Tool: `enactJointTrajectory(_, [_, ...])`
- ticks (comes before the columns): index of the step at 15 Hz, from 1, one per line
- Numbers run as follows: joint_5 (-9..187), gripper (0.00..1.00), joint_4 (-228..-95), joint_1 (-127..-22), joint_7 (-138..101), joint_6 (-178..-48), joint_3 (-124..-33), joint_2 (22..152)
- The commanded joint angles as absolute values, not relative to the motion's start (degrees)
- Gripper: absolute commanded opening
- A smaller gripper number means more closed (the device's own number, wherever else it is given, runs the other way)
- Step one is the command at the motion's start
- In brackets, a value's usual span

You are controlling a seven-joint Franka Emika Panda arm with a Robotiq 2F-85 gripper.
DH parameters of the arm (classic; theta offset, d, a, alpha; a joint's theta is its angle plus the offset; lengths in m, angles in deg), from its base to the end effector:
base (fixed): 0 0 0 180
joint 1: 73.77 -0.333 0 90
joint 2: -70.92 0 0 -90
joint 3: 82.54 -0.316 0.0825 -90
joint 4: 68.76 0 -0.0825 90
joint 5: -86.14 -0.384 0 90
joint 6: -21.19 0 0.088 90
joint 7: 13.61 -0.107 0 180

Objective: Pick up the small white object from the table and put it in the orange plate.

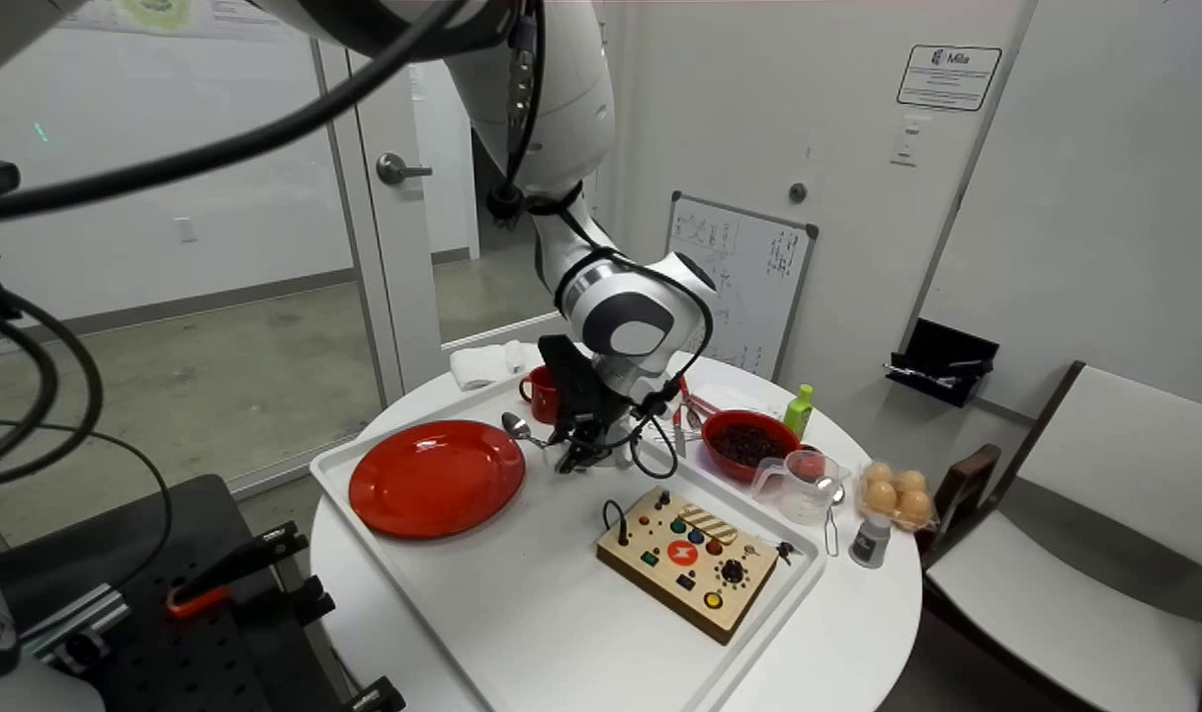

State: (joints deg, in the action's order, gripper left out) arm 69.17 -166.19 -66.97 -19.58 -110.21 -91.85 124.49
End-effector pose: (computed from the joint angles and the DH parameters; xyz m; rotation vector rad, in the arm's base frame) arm 0.6122 0.0323 0.0358 -2.7556 0.4722 0.5136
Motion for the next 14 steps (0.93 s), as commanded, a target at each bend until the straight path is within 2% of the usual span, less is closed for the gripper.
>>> enactJointTrajectory(1, [64.13,0.19,-163.78,-62.71,-12.26,-101.12,-94.16,126.93])
enactJointTrajectory(9, [58.74,0.19,-159.60,-61.35,-9.82,-84.64,-93.38,132.47])
enactJointTrajectory(14, [56.55,0.19,-158.62,-62.24,-10.19,-79.85,-93.11,132.90])
